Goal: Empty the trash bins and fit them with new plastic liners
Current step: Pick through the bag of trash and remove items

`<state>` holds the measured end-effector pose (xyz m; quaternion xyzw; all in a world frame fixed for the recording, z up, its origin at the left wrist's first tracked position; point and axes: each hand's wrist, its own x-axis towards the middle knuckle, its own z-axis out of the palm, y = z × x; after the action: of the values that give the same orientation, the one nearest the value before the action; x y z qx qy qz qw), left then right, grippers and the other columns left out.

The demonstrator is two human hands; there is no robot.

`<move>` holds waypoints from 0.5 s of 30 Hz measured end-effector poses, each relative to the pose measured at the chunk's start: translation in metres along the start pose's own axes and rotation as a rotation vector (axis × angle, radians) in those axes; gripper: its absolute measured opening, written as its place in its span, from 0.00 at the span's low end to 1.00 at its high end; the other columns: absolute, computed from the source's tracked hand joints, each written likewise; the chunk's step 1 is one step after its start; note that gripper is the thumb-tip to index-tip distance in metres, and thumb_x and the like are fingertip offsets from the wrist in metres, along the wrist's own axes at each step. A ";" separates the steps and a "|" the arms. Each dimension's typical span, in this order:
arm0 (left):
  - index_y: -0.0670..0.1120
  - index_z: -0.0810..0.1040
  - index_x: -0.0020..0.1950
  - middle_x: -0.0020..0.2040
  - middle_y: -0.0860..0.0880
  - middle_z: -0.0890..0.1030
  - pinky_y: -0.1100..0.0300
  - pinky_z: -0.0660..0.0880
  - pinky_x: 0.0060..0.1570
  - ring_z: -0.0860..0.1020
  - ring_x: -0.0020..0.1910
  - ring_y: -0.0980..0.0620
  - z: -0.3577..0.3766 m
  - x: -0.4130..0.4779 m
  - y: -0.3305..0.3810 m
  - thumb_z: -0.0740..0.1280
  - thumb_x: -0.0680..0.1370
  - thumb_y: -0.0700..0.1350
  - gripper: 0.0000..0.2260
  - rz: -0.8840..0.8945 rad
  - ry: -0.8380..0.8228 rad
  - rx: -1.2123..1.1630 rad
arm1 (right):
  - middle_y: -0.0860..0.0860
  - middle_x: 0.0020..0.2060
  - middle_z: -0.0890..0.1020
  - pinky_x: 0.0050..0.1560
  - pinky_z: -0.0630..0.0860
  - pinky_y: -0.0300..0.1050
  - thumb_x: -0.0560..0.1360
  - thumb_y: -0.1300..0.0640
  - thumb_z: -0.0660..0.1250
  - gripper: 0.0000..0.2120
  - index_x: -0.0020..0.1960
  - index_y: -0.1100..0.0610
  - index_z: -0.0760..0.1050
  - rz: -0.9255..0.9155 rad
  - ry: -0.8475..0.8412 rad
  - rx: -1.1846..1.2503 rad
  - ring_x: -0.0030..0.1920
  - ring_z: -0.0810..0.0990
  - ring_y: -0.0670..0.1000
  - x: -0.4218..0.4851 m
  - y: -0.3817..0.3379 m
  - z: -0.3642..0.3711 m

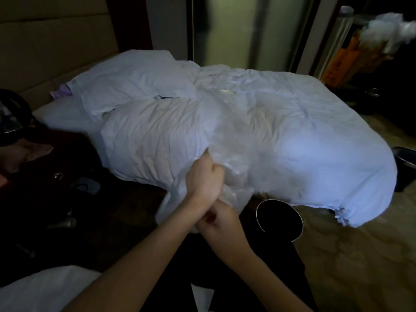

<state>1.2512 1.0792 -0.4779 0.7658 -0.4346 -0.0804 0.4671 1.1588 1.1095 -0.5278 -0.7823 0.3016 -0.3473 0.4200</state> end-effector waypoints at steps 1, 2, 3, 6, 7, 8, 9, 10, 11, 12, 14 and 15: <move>0.39 0.75 0.47 0.45 0.36 0.80 0.51 0.70 0.45 0.77 0.46 0.39 -0.004 0.002 -0.001 0.56 0.65 0.47 0.17 -0.080 0.051 -0.149 | 0.45 0.36 0.82 0.39 0.75 0.39 0.73 0.61 0.70 0.03 0.42 0.54 0.79 -0.026 -0.015 0.050 0.38 0.80 0.39 0.000 0.000 -0.006; 0.38 0.73 0.42 0.37 0.37 0.77 0.50 0.69 0.39 0.74 0.39 0.41 -0.006 0.008 -0.003 0.58 0.65 0.45 0.12 -0.169 0.072 -0.324 | 0.45 0.38 0.83 0.42 0.77 0.42 0.75 0.60 0.70 0.02 0.44 0.54 0.81 -0.066 0.038 0.037 0.40 0.81 0.41 0.001 0.001 -0.015; 0.39 0.69 0.37 0.30 0.42 0.72 0.54 0.65 0.32 0.70 0.31 0.46 -0.009 0.014 -0.005 0.59 0.67 0.40 0.04 -0.230 0.066 -0.507 | 0.44 0.39 0.83 0.43 0.78 0.42 0.75 0.56 0.70 0.02 0.46 0.53 0.81 -0.112 0.147 -0.028 0.40 0.81 0.42 0.003 0.003 -0.027; 0.39 0.69 0.37 0.19 0.54 0.62 0.68 0.55 0.21 0.59 0.18 0.57 -0.021 0.028 -0.008 0.54 0.75 0.30 0.09 -0.320 -0.050 -0.834 | 0.40 0.46 0.79 0.47 0.75 0.40 0.71 0.48 0.73 0.13 0.54 0.50 0.78 -0.176 0.303 -0.348 0.44 0.78 0.44 0.012 0.006 -0.061; 0.39 0.70 0.37 0.19 0.54 0.60 0.70 0.53 0.20 0.57 0.17 0.59 -0.025 0.031 -0.007 0.52 0.77 0.31 0.12 -0.324 -0.108 -0.901 | 0.42 0.50 0.78 0.51 0.74 0.41 0.70 0.48 0.75 0.19 0.59 0.51 0.77 -0.156 0.213 -0.393 0.49 0.77 0.46 0.017 0.007 -0.069; 0.39 0.71 0.38 0.19 0.54 0.59 0.71 0.51 0.19 0.56 0.17 0.59 -0.028 0.034 -0.007 0.50 0.78 0.32 0.13 -0.326 -0.154 -0.945 | 0.44 0.53 0.78 0.53 0.73 0.43 0.69 0.49 0.76 0.23 0.62 0.52 0.76 -0.116 0.095 -0.383 0.52 0.77 0.47 0.020 0.008 -0.073; 0.41 0.71 0.38 0.19 0.54 0.59 0.71 0.51 0.20 0.55 0.17 0.59 -0.030 0.035 -0.006 0.49 0.78 0.32 0.15 -0.329 -0.185 -0.968 | 0.44 0.51 0.78 0.53 0.74 0.44 0.69 0.50 0.77 0.23 0.61 0.52 0.76 -0.081 -0.002 -0.337 0.51 0.77 0.46 0.021 0.007 -0.072; 0.42 0.71 0.39 0.19 0.55 0.59 0.70 0.50 0.20 0.55 0.17 0.59 -0.030 0.034 -0.005 0.49 0.78 0.33 0.15 -0.330 -0.209 -0.989 | 0.42 0.47 0.78 0.51 0.74 0.44 0.69 0.51 0.77 0.19 0.58 0.51 0.77 -0.076 -0.049 -0.288 0.47 0.77 0.44 0.020 0.006 -0.067; 0.42 0.71 0.39 0.19 0.55 0.59 0.70 0.51 0.19 0.55 0.17 0.59 -0.028 0.033 -0.003 0.49 0.79 0.33 0.15 -0.329 -0.222 -0.997 | 0.41 0.42 0.78 0.47 0.75 0.43 0.70 0.51 0.76 0.14 0.53 0.50 0.78 -0.090 -0.059 -0.267 0.43 0.76 0.42 0.017 0.004 -0.059; 0.42 0.71 0.39 0.19 0.55 0.59 0.70 0.51 0.19 0.55 0.17 0.59 -0.024 0.030 -0.001 0.49 0.79 0.34 0.15 -0.330 -0.233 -1.006 | 0.40 0.37 0.77 0.44 0.76 0.44 0.70 0.49 0.74 0.09 0.48 0.49 0.78 -0.100 -0.049 -0.256 0.39 0.76 0.41 0.013 0.004 -0.051; 0.41 0.70 0.39 0.19 0.55 0.60 0.69 0.51 0.19 0.55 0.17 0.59 -0.018 0.026 0.003 0.51 0.80 0.34 0.12 -0.335 -0.253 -0.965 | 0.40 0.33 0.76 0.41 0.77 0.48 0.71 0.46 0.69 0.08 0.45 0.50 0.75 -0.103 -0.031 -0.254 0.35 0.76 0.42 0.005 0.002 -0.035; 0.40 0.70 0.40 0.20 0.54 0.61 0.68 0.53 0.19 0.57 0.17 0.59 -0.015 0.025 0.004 0.54 0.80 0.34 0.10 -0.312 -0.245 -0.924 | 0.41 0.33 0.76 0.41 0.77 0.48 0.72 0.44 0.67 0.09 0.45 0.50 0.74 -0.112 -0.031 -0.264 0.34 0.76 0.43 0.002 0.002 -0.028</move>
<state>1.2719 1.0699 -0.4595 0.5200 -0.2855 -0.4227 0.6851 1.1368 1.0944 -0.5179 -0.8517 0.2938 -0.3154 0.2980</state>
